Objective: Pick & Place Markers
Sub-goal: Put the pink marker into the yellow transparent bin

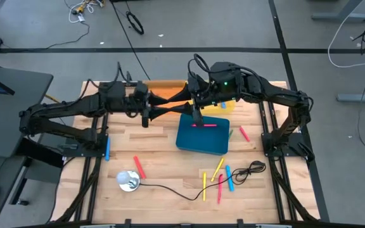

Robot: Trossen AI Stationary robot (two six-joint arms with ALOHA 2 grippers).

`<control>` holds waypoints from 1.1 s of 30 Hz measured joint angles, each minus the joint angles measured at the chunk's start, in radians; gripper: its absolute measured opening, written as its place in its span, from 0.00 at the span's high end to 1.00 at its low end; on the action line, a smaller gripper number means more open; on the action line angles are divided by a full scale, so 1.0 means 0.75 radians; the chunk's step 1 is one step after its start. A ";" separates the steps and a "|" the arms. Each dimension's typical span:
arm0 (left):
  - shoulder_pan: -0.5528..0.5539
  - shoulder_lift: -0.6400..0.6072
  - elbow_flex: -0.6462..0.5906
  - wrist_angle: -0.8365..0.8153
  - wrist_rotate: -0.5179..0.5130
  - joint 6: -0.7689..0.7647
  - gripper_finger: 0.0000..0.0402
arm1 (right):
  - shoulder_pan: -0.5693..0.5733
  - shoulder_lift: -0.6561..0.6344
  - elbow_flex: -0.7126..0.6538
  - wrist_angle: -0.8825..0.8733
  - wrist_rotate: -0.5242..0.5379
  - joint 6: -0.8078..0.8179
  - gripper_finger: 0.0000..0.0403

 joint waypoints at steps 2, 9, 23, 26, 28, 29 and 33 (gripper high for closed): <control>-0.023 -0.001 0.053 -0.121 -0.033 0.028 0.42 | 0.000 0.000 0.000 0.004 -0.002 -0.011 0.61; -0.051 -0.002 0.241 -0.577 -0.055 0.133 0.42 | 0.000 0.000 0.000 0.011 -0.034 -0.061 0.61; -0.046 -0.003 0.571 -1.283 -0.054 0.628 0.42 | 0.001 0.001 0.000 0.157 -0.155 -0.080 0.61; -0.046 -0.002 0.595 -1.365 -0.053 0.711 0.42 | 0.000 0.001 0.000 0.154 -0.154 -0.080 0.61; -0.046 -0.002 0.598 -1.411 -0.038 0.782 0.42 | 0.000 0.001 0.000 0.154 -0.154 -0.080 0.61; -0.046 -0.002 0.598 -1.435 -0.022 0.821 0.42 | 0.000 0.001 0.000 0.154 -0.154 -0.080 0.61; -0.048 0.010 0.598 -1.534 0.030 0.959 0.42 | 0.000 0.001 0.000 0.153 -0.154 -0.079 0.61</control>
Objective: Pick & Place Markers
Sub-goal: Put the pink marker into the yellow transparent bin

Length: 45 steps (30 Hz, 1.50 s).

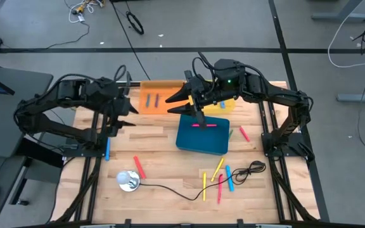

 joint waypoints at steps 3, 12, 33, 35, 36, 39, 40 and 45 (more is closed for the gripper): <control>-0.010 0.008 -0.002 -0.070 0.003 0.130 0.42 | 0.000 0.000 0.000 -0.001 0.000 0.000 0.61; -0.065 0.027 -0.001 -0.206 0.022 0.437 0.42 | 0.000 0.000 0.000 -0.002 0.001 0.001 0.61; -0.265 0.177 -0.111 -0.360 0.011 0.766 0.42 | 0.000 0.001 0.000 -0.010 0.004 0.011 0.61; -0.294 0.185 -0.159 -0.356 0.010 0.782 0.42 | 0.001 0.001 -0.001 -0.012 0.004 0.014 0.61; -0.306 0.187 -0.180 -0.351 0.009 0.787 0.42 | 0.000 0.001 0.000 -0.014 0.004 0.014 0.61; -0.333 0.198 -0.254 -0.285 0.009 0.787 0.42 | 0.001 0.001 -0.001 -0.022 0.004 0.014 0.61; -0.341 0.200 -0.281 -0.271 0.007 0.787 0.42 | 0.001 0.001 -0.001 -0.022 0.004 0.014 0.61; -0.382 0.199 -0.433 -0.092 -0.040 0.796 0.42 | 0.000 0.001 -0.001 -0.009 0.004 0.014 0.61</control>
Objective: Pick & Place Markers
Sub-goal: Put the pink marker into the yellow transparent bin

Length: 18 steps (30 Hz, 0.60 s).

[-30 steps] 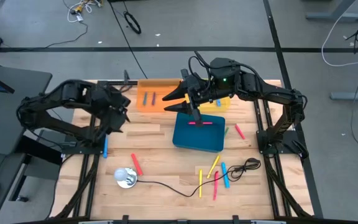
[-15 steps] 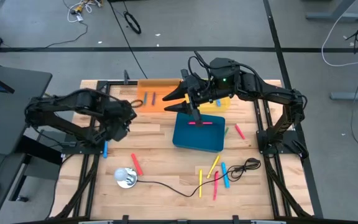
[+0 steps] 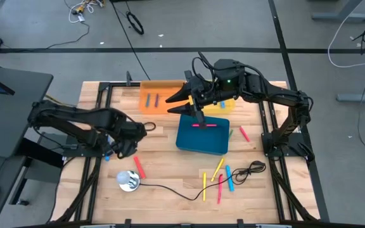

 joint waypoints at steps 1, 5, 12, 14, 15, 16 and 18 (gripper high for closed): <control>-0.009 0.000 -0.030 0.032 -0.005 0.004 0.42 | 0.000 0.000 0.000 0.003 0.000 -0.001 0.61; -0.045 -0.003 -0.157 0.120 -0.001 0.004 0.42 | 0.001 0.000 0.000 0.011 0.000 -0.001 0.61; -0.117 -0.003 -0.321 0.324 0.013 0.000 0.42 | 0.000 0.000 0.000 0.016 0.000 -0.014 0.61; -0.132 -0.003 -0.361 0.368 0.035 -0.001 0.42 | 0.000 0.000 0.000 0.016 0.000 -0.014 0.61; -0.136 -0.003 -0.381 0.398 0.054 -0.001 0.42 | 0.000 0.000 0.000 0.015 0.000 -0.014 0.61; -0.139 -0.003 -0.400 0.426 0.069 -0.001 0.42 | 0.000 0.000 0.000 0.015 0.000 -0.014 0.61; -0.144 -0.003 -0.436 0.450 0.087 -0.009 0.42 | 0.000 0.000 0.000 0.015 0.000 -0.014 0.61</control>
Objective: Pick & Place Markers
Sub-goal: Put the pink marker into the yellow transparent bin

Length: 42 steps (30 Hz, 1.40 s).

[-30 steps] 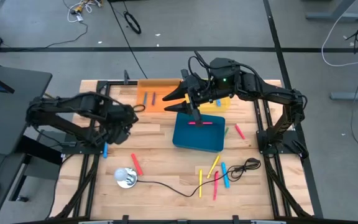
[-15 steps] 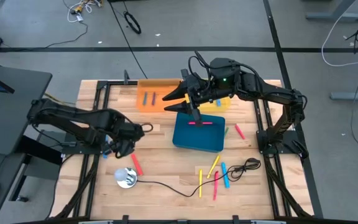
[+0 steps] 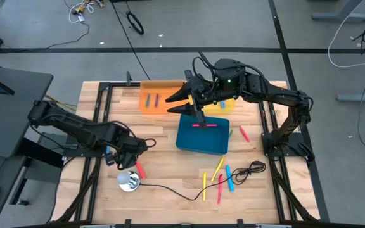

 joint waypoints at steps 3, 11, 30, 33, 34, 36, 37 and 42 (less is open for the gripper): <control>0.001 0.000 -0.044 0.043 0.000 -0.002 0.42 | 0.000 0.000 0.000 -0.001 0.000 0.000 0.61; 0.005 0.036 -0.068 0.132 0.015 0.011 0.42 | 0.000 0.000 0.000 -0.001 0.000 0.000 0.61; 0.005 0.308 -0.075 0.321 0.175 0.027 0.51 | 0.000 0.000 0.000 -0.053 0.000 0.002 0.61; 0.005 0.341 -0.111 0.363 0.166 0.031 0.51 | 0.000 0.000 0.000 -0.057 0.000 0.002 0.61; 0.005 0.350 -0.124 0.386 0.147 0.033 0.51 | 0.000 0.000 0.000 -0.058 0.000 0.002 0.61; 0.005 0.365 -0.149 0.438 0.123 0.033 0.50 | 0.000 0.000 0.000 -0.060 0.000 0.005 0.61; 0.005 0.372 -0.159 0.445 0.115 0.032 0.50 | 0.000 0.000 0.000 -0.061 0.000 0.005 0.61; 0.005 0.386 -0.177 0.464 0.106 0.034 0.51 | 0.000 0.000 0.000 -0.071 0.000 0.006 0.61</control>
